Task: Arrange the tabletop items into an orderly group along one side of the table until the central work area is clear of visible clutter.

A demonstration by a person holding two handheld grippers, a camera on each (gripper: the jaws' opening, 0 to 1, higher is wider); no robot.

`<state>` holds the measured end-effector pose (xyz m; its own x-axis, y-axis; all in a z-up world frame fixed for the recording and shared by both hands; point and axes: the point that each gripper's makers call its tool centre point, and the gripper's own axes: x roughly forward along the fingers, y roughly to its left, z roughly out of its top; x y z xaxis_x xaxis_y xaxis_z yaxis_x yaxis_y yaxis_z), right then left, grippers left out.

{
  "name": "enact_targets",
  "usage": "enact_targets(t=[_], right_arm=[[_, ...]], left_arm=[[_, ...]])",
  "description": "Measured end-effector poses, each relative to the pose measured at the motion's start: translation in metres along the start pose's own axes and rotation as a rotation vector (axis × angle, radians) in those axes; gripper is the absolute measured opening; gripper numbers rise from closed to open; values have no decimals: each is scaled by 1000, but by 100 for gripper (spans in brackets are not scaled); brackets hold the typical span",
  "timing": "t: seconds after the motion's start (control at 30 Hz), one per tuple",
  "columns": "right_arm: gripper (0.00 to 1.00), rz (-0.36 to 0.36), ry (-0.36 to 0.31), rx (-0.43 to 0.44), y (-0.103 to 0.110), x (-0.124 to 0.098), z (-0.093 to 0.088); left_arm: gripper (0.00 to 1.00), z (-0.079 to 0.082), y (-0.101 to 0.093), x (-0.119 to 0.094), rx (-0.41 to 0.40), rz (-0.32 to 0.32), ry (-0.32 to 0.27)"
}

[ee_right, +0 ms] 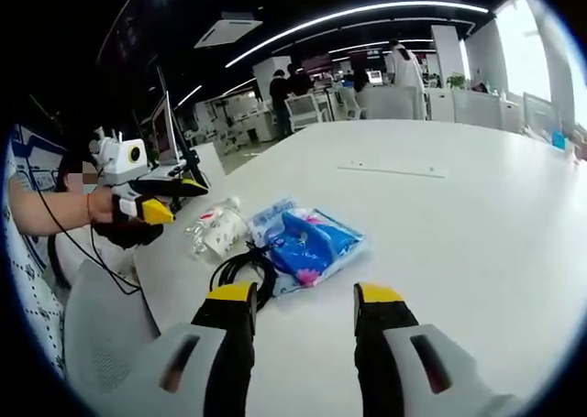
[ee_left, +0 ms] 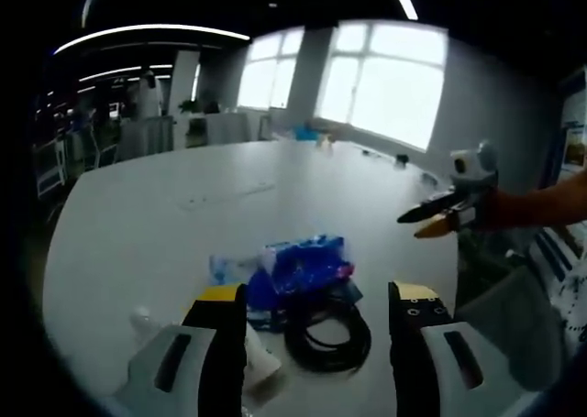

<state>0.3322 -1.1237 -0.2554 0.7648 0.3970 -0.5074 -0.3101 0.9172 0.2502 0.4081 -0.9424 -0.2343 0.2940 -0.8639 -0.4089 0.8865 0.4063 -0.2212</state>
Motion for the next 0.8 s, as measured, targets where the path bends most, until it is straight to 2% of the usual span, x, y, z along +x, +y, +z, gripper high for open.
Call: enact_targets(t=[0.8], right_arm=[[39, -12, 19, -1, -13, 14, 4]], left_arm=[[57, 6, 14, 22, 13, -7, 20]])
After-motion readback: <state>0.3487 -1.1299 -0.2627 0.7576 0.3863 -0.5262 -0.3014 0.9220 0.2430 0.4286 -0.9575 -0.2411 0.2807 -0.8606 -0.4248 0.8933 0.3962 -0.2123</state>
